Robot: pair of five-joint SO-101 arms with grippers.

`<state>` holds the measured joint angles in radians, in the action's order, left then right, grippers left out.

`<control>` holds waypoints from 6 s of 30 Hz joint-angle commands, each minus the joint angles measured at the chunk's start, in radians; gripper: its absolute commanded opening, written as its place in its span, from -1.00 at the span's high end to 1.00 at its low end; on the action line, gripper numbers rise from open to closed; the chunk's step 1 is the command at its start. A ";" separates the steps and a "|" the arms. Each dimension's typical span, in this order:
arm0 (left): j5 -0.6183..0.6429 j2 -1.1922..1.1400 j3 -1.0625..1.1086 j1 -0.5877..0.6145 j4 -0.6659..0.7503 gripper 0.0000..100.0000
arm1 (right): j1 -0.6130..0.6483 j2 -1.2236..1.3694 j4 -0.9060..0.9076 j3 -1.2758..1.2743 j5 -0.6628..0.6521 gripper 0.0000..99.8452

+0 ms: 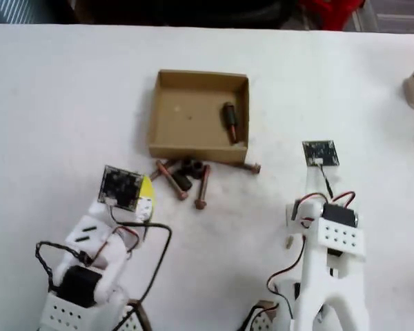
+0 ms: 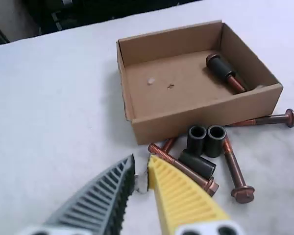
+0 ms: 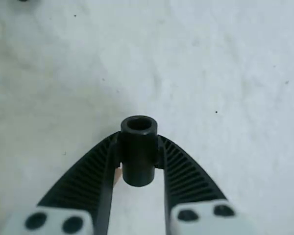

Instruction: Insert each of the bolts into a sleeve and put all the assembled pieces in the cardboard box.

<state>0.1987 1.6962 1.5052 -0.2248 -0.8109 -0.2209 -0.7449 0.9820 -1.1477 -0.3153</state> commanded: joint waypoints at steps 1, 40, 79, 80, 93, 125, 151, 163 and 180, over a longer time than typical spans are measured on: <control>0.014 -0.237 -0.147 -0.015 0.107 0.84 | -0.010 -0.028 -0.016 0.005 0.003 0.97; 0.247 -1.796 -0.876 -0.277 0.446 0.61 | -0.007 -0.028 -0.027 -0.020 -0.087 0.97; -0.916 -1.621 -0.916 -0.435 -0.189 0.95 | -0.007 -0.031 -0.031 -0.028 -0.087 0.97; -0.928 -1.596 -0.898 -0.458 -0.187 0.95 | -0.007 -0.031 -0.031 -0.028 -0.087 0.97; -0.479 -1.515 -0.847 -0.455 -0.098 0.63 | -0.007 -0.028 -0.041 -0.029 -0.087 0.97; 0.061 -1.231 -0.430 -0.694 0.012 0.96 | 0.025 -0.028 -0.045 -0.043 -0.089 0.97; 0.322 -1.442 -0.661 -0.392 0.301 0.95 | 0.030 -0.028 -0.045 -0.043 -0.089 0.97; 0.390 -1.442 -0.669 -0.395 0.222 0.78 | 0.030 -0.028 -0.045 -0.041 -0.089 0.97; 0.414 -1.452 -0.637 -0.409 0.158 0.65 | 0.031 -0.028 -0.041 -0.044 -0.152 0.97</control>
<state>0.6007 0.2432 0.8915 -0.6437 -0.6513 -0.1949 -0.7465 0.9513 -1.1968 -0.4534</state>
